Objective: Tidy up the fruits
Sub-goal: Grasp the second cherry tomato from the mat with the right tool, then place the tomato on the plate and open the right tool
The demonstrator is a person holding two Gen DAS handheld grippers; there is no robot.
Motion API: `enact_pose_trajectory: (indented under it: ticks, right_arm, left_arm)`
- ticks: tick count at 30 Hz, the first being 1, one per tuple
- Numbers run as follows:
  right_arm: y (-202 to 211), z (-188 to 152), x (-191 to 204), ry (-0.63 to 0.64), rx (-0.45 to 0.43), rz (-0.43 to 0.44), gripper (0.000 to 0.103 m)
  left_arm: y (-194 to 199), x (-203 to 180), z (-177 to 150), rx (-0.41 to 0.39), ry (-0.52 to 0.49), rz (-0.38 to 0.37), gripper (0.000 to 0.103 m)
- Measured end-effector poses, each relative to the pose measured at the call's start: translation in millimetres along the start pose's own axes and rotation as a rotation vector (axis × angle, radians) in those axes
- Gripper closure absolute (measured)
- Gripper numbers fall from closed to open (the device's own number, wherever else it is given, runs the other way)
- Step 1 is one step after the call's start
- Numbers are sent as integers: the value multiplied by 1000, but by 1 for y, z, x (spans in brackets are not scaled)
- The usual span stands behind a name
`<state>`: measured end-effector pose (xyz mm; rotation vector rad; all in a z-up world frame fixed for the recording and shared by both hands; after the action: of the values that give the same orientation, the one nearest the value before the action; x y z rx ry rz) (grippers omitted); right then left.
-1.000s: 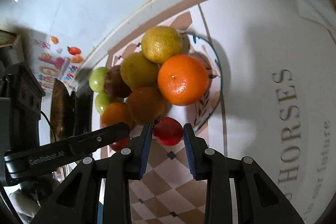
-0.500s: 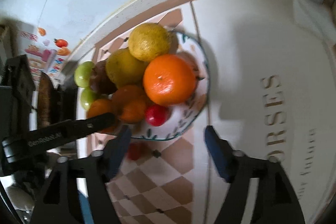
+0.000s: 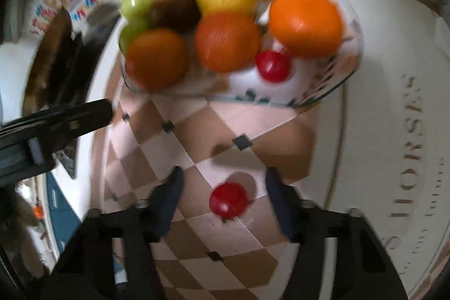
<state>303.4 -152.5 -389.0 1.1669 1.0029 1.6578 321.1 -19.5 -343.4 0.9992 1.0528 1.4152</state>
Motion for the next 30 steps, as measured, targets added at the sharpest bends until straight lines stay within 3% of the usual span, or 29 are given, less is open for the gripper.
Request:
enact_pose_trajectory:
  ticks: [3,10,15,17,19,21,25,27,30]
  right_arm:
    - [14,3,4,3,-74,12,90]
    - [47,51,-2,-82,-184,116,90]
    - [54,64,-2,-116,-170,185,89]
    - [47,53,-3,-103,-106,176,82]
    - [37,35,1,-52,-51,134,58]
    - [28,16,3,-18,-3,108,51]
    - [8,-13,3,4,46,72,55]
    - [7,-14,1,-10,21,83,70]
    - [14,3,8,-14,-62,87,70]
  left_arm:
    - [-5,15,-10,21,33,11,11]
    - [1,29,-11,-1,96,13,10]
    - [4,28,-7,-13,109,7,10]
    - [6,28,-8,-19,106,12,10]
    - [6,27,-9,-20,102,16,10]
    - [5,26,-11,-17,93,22,10]
    - [2,25,-16,-10,74,33,11]
    - [0,25,-18,-1,67,35,10]
    - [-2,26,-19,4,70,35,10]
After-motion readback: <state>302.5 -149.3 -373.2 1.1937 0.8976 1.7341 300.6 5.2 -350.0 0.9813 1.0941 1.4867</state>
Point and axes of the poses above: each gripper's, at about its wrist camera, not at the fingertips, and y roughly against the way its jaws point, x to its left, z to its top, the point moved 6 cm from there along -y, roughly the way its jaws point, and after that the axes turned 8 degrees about -x, right-handed, at the moved point
